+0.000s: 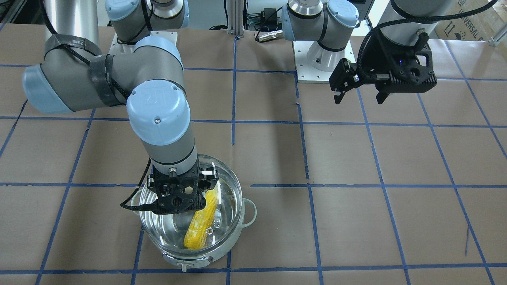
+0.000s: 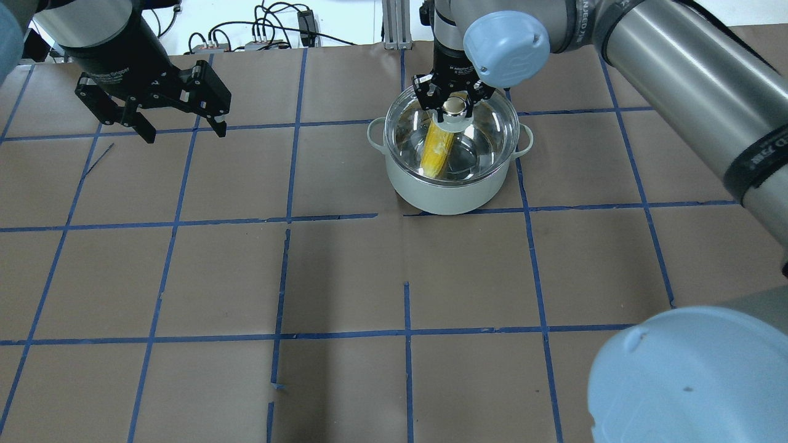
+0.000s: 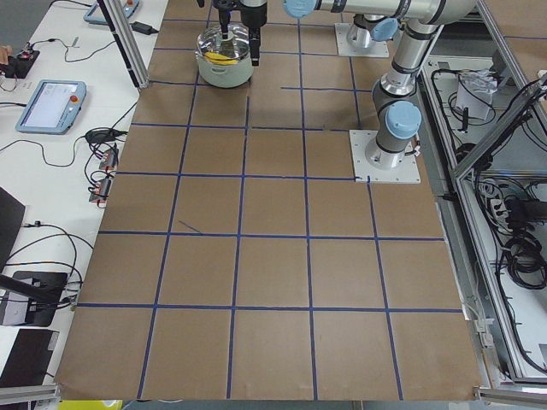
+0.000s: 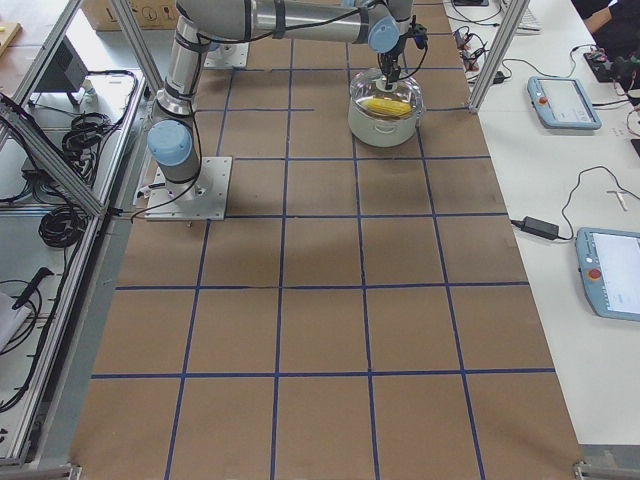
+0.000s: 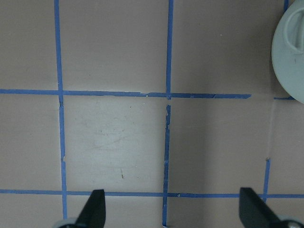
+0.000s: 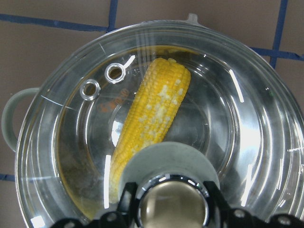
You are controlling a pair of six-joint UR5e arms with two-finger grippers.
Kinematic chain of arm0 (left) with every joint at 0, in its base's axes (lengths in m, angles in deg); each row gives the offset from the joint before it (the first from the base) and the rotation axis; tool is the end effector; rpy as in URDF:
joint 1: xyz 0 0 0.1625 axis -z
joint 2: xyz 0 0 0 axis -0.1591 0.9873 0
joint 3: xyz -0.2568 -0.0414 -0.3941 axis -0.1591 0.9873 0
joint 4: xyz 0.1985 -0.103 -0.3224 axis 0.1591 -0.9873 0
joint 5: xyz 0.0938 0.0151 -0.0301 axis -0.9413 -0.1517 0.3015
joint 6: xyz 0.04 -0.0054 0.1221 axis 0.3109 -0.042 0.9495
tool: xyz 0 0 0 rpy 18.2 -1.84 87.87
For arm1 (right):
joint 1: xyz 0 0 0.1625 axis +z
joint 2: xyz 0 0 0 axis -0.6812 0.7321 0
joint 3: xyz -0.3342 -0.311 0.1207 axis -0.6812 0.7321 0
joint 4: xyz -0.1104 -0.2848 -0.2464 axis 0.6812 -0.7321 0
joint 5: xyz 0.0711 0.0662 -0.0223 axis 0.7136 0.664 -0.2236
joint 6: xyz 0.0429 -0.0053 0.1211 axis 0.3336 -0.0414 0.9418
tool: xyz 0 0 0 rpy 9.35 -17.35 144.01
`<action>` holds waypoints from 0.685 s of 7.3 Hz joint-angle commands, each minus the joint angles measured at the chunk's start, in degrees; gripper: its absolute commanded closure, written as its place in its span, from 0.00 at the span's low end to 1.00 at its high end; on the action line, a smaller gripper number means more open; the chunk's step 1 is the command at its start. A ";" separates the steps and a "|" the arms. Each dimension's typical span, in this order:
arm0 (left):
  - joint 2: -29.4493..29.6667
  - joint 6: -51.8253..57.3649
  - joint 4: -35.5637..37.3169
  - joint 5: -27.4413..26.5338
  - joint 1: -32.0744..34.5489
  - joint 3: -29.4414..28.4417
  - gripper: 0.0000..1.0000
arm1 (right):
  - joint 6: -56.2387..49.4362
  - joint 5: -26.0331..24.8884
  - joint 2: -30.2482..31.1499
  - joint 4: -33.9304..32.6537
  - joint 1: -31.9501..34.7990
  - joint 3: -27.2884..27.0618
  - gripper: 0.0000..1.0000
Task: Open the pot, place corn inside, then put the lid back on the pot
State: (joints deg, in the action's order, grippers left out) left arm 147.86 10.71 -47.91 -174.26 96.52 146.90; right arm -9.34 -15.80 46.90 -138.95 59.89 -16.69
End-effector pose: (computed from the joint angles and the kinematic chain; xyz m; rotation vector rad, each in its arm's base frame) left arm -0.1124 -0.4834 0.5336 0.0577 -3.1319 -0.0054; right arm 0.2811 -0.6432 0.3788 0.2171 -3.1240 0.0597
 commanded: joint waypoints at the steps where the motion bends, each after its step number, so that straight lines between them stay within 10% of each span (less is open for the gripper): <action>1: 0.03 0.00 0.00 0.00 0.09 0.00 0.00 | 0.06 0.09 -0.37 -0.84 0.00 -0.27 0.79; 5: 0.21 0.00 -0.09 0.00 0.09 0.09 0.00 | 0.06 0.18 -0.90 -3.30 0.00 -1.50 0.79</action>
State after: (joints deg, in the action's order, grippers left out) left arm 147.95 10.71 -47.93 -174.31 96.60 146.99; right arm -9.25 -15.64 46.05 -141.11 59.89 -17.52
